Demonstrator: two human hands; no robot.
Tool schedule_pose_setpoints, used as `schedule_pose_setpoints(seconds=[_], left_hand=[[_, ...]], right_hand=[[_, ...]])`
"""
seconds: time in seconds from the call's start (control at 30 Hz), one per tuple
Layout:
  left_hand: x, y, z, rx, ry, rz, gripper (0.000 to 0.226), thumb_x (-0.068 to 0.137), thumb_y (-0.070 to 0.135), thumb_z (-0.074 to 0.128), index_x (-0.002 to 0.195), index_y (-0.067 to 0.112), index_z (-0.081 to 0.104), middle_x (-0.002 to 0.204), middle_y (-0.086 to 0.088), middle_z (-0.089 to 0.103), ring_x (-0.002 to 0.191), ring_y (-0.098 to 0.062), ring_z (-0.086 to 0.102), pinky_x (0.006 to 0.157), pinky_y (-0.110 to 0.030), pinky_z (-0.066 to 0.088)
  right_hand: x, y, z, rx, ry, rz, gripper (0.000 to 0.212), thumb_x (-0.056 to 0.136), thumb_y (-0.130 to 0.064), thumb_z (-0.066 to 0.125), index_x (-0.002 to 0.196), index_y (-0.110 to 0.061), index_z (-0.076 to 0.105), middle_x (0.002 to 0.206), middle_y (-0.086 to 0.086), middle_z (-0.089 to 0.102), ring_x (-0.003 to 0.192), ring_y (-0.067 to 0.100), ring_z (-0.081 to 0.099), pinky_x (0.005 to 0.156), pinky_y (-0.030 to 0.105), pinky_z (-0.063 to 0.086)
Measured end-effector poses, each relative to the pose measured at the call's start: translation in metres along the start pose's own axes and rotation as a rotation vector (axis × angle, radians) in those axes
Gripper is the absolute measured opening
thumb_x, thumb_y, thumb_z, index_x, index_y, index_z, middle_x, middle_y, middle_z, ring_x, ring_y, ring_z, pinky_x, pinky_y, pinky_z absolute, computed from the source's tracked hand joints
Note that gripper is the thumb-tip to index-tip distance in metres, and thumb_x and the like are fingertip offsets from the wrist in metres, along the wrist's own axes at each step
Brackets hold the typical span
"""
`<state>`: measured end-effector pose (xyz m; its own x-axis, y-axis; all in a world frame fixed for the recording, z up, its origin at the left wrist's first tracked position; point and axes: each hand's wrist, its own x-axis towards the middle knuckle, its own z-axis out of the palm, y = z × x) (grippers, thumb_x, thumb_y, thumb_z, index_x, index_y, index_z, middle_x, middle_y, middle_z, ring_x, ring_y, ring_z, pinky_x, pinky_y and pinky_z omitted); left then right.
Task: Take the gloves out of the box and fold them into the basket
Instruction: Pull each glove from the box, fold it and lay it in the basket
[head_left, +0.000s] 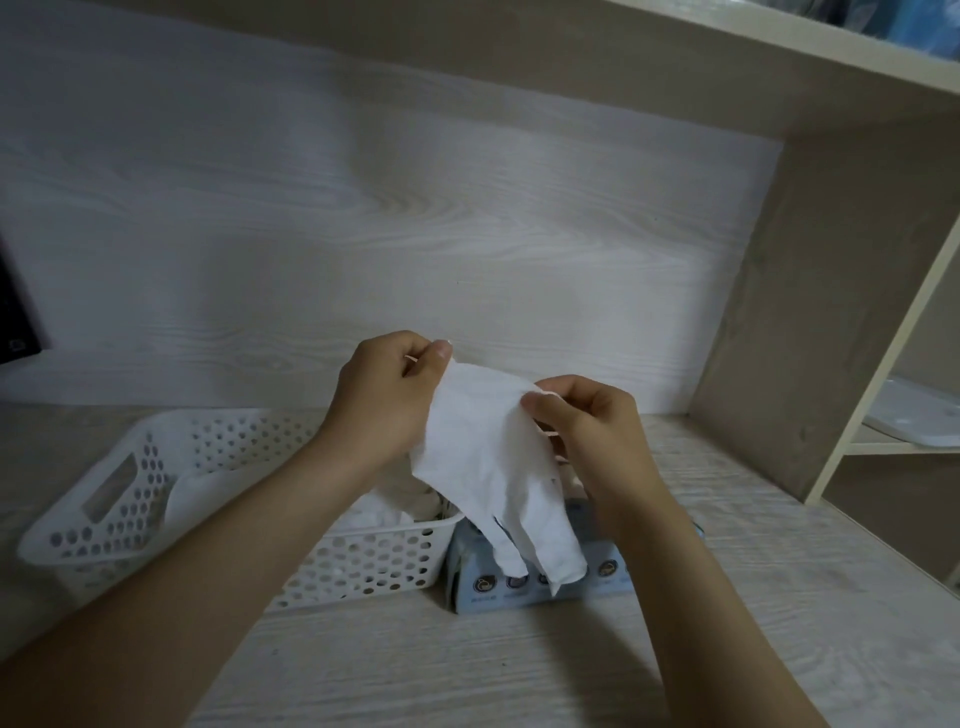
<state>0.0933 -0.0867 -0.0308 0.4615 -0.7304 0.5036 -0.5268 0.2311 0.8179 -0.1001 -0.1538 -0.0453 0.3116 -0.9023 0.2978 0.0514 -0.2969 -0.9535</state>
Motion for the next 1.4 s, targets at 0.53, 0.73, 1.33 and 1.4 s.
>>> schedule_pose_setpoints(seconds=[0.53, 0.73, 1.33, 1.4], left_hand=[[-0.028, 0.001, -0.028, 0.133, 0.037, -0.027, 0.034, 0.102, 0.041, 0.061, 0.08, 0.017, 0.069, 0.072, -0.008, 0.072, 0.073, -0.027, 0.07, 0.074, -0.046, 0.056], [-0.015, -0.006, -0.043, 0.099, 0.113, -0.212, 0.025, 0.1, 0.029, 0.057, 0.082, 0.016, 0.068, 0.085, 0.0, 0.07, 0.087, -0.025, 0.067, 0.084, -0.042, 0.056], [-0.003, -0.031, -0.085, 1.017, -0.21, -0.455, 0.059, 0.1, 0.008, 0.048, 0.149, -0.007, 0.02, 0.14, -0.03, 0.051, 0.125, -0.047, 0.055, 0.099, -0.05, 0.049], [-0.001, -0.039, -0.091, 1.063, -0.249, -0.513, 0.064, 0.099, 0.008, 0.049, 0.151, -0.007, 0.015, 0.146, -0.029, 0.047, 0.13, -0.045, 0.052, 0.106, -0.051, 0.048]], right_hand=[[-0.008, 0.003, 0.019, -0.385, 0.085, -0.236, 0.016, 0.1, -0.027, 0.062, 0.086, -0.025, 0.071, 0.06, -0.013, 0.065, 0.056, 0.002, 0.058, 0.054, 0.019, 0.044], [0.003, 0.006, 0.046, -0.886, 0.081, -0.352, 0.024, 0.104, -0.045, 0.055, 0.106, -0.025, 0.068, 0.082, -0.001, 0.071, 0.082, 0.024, 0.065, 0.07, 0.041, 0.057], [0.038, -0.024, 0.117, -1.23, -0.346, -0.38, 0.03, 0.106, -0.045, 0.058, 0.112, -0.017, 0.067, 0.108, 0.009, 0.063, 0.095, 0.035, 0.063, 0.076, 0.039, 0.045], [0.04, -0.023, 0.126, -1.276, -0.406, -0.395, 0.034, 0.107, -0.047, 0.055, 0.114, -0.016, 0.067, 0.111, 0.01, 0.065, 0.097, 0.034, 0.065, 0.076, 0.039, 0.046]])
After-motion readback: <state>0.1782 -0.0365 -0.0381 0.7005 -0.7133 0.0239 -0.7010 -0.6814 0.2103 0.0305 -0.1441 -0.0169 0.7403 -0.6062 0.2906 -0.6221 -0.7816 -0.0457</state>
